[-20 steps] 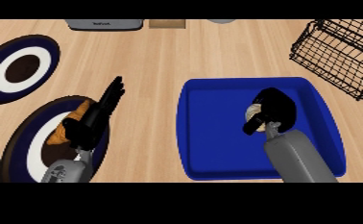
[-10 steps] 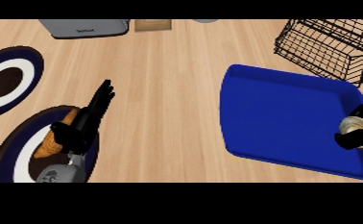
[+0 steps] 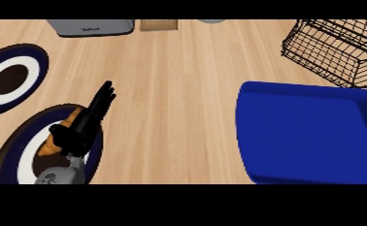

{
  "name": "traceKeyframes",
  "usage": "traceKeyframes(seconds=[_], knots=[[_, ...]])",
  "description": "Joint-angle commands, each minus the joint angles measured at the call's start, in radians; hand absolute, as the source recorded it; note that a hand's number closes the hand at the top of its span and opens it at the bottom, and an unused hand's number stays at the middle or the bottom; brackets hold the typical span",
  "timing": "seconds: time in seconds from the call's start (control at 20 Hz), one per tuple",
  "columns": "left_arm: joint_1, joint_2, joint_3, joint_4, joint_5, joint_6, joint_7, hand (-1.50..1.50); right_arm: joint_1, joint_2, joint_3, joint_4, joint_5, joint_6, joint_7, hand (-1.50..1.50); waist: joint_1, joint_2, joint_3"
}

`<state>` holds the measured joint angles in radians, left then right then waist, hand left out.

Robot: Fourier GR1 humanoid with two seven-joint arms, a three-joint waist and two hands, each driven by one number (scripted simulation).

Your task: Pick the cupcake from the tray and place it in the tiered basket

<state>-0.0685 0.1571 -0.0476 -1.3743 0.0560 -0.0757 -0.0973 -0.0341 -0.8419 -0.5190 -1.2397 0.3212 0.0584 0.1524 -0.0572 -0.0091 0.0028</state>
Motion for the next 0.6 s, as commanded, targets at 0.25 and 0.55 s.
traceKeyframes(seconds=[0.25, 0.55], knots=[[-0.057, -0.021, -0.019, 0.029, -0.008, -0.03, 0.013, 0.0, -0.171, -0.24, -0.137, 0.198, -0.132, 0.188, -0.086, 1.5, 0.066, 0.012, -0.003], [-0.094, -0.038, -0.035, 0.039, -0.043, -0.01, 0.028, 0.0, -0.468, -0.292, -0.006, 0.301, -0.114, 0.179, 0.077, 1.5, 0.092, 0.017, -0.003]])
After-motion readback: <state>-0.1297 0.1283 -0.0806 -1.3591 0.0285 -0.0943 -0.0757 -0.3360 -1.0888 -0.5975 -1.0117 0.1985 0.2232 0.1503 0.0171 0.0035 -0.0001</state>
